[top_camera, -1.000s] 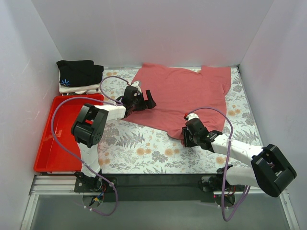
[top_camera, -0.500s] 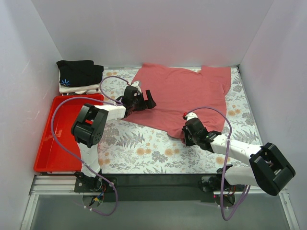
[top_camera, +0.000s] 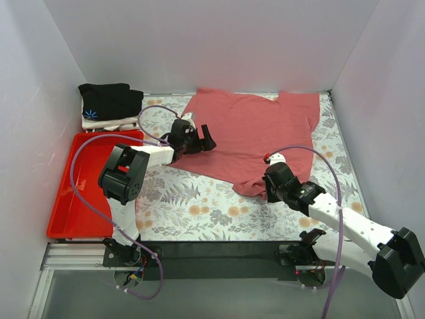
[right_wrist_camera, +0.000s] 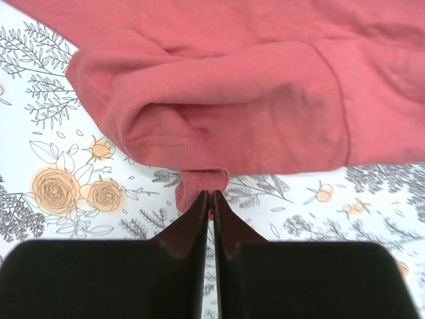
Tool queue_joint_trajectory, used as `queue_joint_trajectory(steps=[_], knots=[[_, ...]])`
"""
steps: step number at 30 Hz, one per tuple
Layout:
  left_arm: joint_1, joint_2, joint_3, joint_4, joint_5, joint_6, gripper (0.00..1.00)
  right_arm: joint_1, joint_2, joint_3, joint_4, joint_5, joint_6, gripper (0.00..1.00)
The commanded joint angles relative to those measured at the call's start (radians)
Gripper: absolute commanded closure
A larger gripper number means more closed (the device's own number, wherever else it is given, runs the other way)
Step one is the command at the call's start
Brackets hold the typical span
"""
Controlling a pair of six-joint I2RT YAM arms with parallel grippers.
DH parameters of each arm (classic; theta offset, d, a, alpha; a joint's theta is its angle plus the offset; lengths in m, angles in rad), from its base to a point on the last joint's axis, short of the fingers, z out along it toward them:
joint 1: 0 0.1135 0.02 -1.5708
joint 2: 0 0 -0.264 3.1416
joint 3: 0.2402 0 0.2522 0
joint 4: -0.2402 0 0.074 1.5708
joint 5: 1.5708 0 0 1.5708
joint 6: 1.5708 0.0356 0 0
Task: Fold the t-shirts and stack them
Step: Flatten the tshirt out
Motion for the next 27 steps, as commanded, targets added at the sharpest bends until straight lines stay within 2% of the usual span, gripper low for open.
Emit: queue_joint_trajectory(steps=[1,8,12,18,21,22,25,27], knots=[[0.012,-0.037,-0.027,-0.089,-0.005,0.014,0.12,0.023,-0.030,0.102,-0.195,0.073,0.017,0.99],[0.019,-0.049,-0.032,-0.104,-0.016,0.026,0.12,0.144,0.004,0.216,-0.347,0.002,0.037,0.99],[0.026,-0.051,-0.030,-0.107,-0.011,0.028,0.12,0.255,0.050,0.280,-0.432,-0.010,0.043,0.99],[0.031,-0.066,-0.033,-0.115,-0.007,0.035,0.12,0.356,0.120,0.308,-0.518,-0.078,0.036,0.99],[0.034,-0.075,-0.032,-0.121,-0.005,0.038,0.12,0.370,0.128,0.302,-0.532,-0.087,0.057,0.77],[0.034,-0.077,-0.035,-0.123,-0.005,0.038,0.11,0.372,0.121,0.309,-0.533,-0.079,0.083,0.66],[0.039,-0.083,-0.037,-0.120,-0.007,0.040,0.11,0.370,0.068,0.339,-0.533,0.037,0.150,0.51],[0.040,-0.080,-0.037,-0.115,0.000,0.040,0.11,0.369,0.024,0.371,-0.509,0.180,0.189,0.46]])
